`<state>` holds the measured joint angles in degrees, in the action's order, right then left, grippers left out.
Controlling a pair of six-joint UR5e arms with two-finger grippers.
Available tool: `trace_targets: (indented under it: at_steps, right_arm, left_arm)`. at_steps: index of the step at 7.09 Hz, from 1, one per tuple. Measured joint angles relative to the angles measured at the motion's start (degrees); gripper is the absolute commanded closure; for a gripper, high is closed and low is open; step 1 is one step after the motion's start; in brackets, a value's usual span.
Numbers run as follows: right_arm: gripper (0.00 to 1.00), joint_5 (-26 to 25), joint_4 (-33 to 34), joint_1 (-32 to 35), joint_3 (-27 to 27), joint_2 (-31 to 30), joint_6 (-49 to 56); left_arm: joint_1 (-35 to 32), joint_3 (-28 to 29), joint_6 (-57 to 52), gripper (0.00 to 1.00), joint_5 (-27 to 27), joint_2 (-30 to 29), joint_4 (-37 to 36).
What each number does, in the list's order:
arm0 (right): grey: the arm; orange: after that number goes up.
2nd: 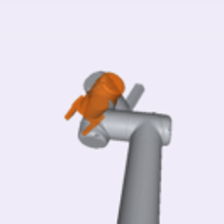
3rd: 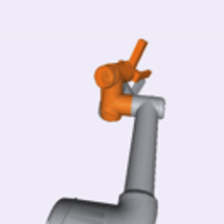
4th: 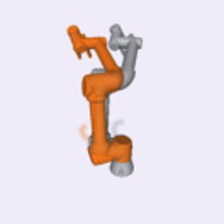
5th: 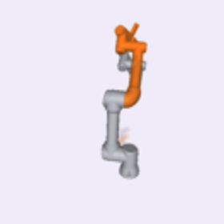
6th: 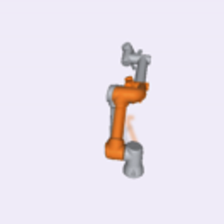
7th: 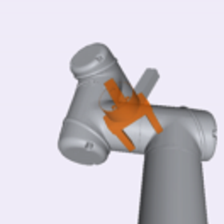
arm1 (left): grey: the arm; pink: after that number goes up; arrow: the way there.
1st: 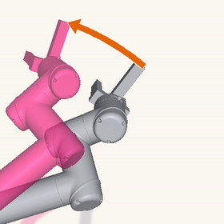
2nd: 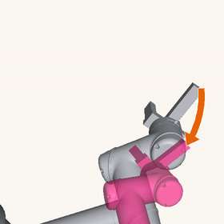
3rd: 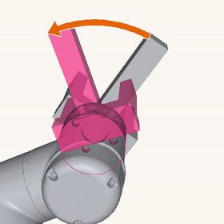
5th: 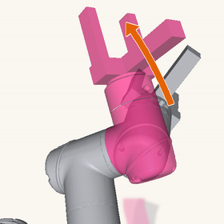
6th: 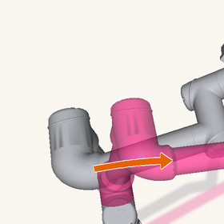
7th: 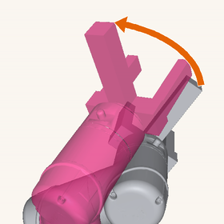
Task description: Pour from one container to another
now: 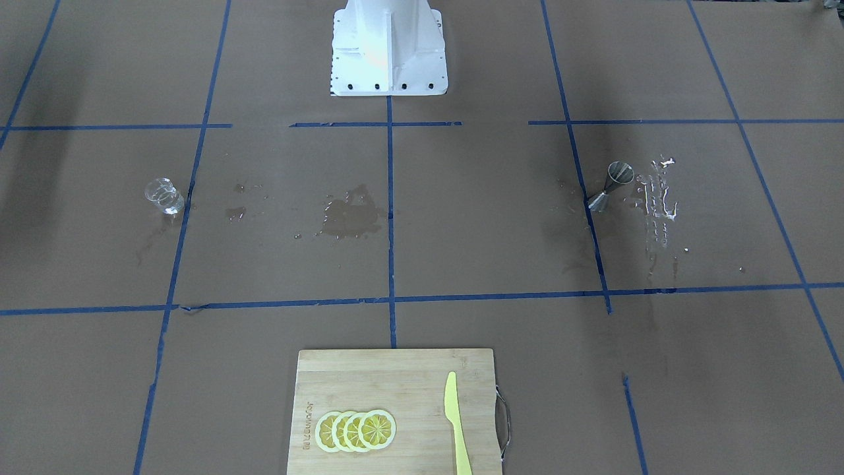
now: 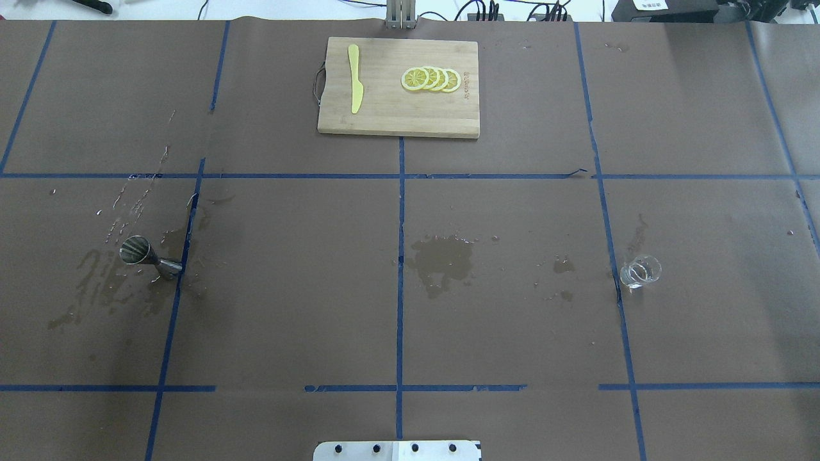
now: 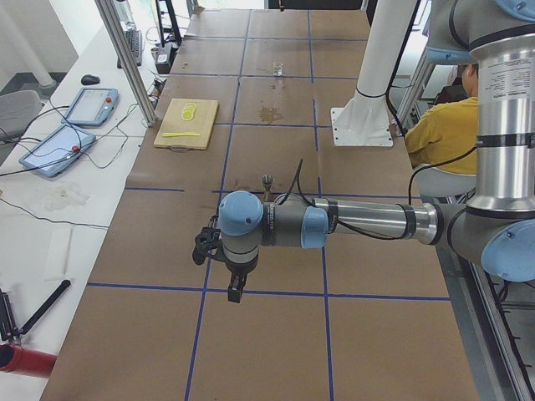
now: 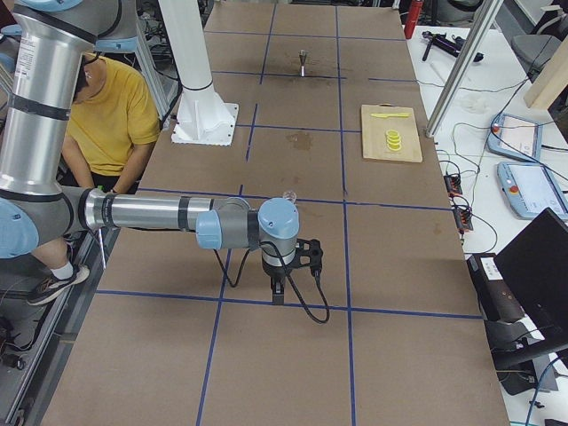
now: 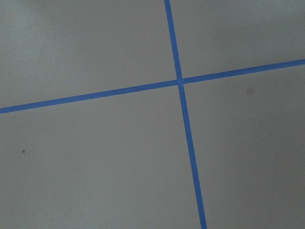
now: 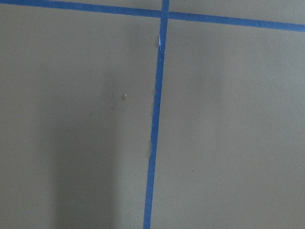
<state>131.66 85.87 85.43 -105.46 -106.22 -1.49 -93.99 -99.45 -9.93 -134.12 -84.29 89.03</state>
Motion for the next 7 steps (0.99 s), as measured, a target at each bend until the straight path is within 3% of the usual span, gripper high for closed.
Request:
trace_targets:
  at_steps: [4, 7]
  right_arm:
    - [0.0, 0.1, 0.0, 0.0, -0.2, 0.1, -0.1]
    - [0.0, 0.3, -0.1, -0.1, -1.9, 1.6, -0.8]
  left_arm:
    - [1.8, 0.1, -0.1, 0.0, -0.7, -0.1, 2.8]
    - [3.0, 1.7, 0.4, 0.0, -1.1, -0.2, 13.5]
